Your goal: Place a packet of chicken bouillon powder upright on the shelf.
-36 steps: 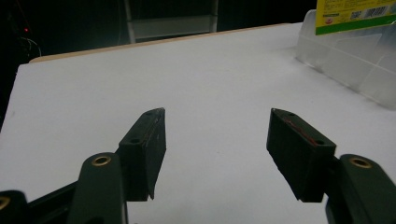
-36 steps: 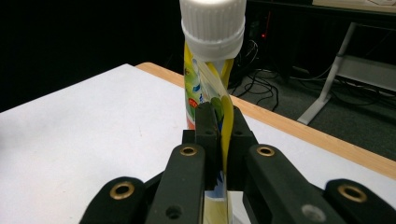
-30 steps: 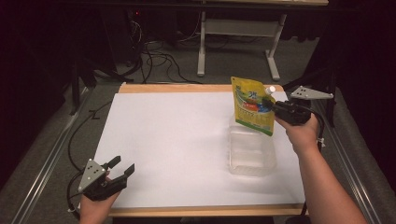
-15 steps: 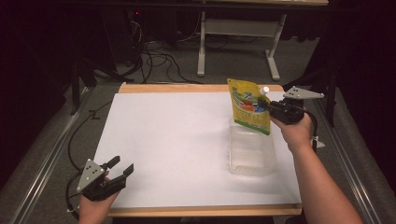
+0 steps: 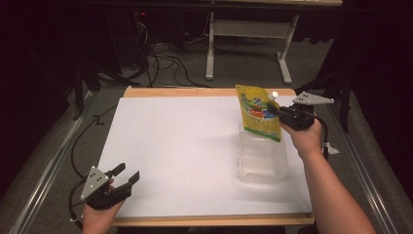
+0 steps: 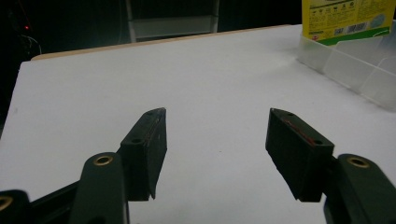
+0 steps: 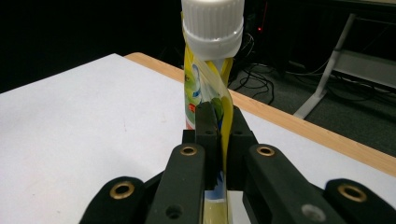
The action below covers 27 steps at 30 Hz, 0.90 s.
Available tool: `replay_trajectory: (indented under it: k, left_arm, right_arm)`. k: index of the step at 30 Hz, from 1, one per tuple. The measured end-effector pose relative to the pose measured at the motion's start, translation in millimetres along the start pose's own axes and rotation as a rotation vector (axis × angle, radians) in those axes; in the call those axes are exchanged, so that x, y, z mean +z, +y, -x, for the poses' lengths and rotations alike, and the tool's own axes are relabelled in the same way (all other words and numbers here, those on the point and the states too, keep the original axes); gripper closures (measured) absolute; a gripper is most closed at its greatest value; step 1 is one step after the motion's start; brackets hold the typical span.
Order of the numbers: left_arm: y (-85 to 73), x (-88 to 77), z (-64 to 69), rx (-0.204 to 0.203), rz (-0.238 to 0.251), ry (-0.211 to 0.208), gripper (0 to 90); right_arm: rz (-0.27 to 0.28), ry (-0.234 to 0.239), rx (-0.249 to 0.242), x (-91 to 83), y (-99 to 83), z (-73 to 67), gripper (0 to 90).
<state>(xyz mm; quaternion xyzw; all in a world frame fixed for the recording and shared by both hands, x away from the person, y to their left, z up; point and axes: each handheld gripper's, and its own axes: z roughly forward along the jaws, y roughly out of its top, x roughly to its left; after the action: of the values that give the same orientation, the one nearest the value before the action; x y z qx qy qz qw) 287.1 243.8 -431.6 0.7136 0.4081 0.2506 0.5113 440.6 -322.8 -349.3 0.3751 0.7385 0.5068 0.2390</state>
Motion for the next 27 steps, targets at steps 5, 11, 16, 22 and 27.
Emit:
replay_trajectory:
  k: [5,11,16,22,27]
  left_arm:
    - [0.0,-0.4,-0.2,-0.001,0.0,0.001,39.0]
    - [-0.3,-0.5,-0.4,-0.003,0.0,0.002,39.0]
    - [-0.2,-0.8,-0.5,-0.004,0.001,0.003,39.1]
    - [-0.2,-1.3,-0.8,-0.003,0.001,0.002,39.2]
    - [0.3,-1.0,-0.4,-0.002,0.002,0.0,39.2]
  right_arm:
    - [0.007,0.007,0.005,2.1,-1.4,-1.0,88.6]
    - [0.01,0.012,0.012,5.6,-3.7,-2.4,88.7]
    - [0.003,0.019,0.003,9.9,-4.6,-4.9,88.7]
    - [0.002,0.023,0.0,11.4,-4.5,-6.5,88.5]
    - [-0.016,0.016,-0.002,12.4,-1.3,-7.8,87.9]
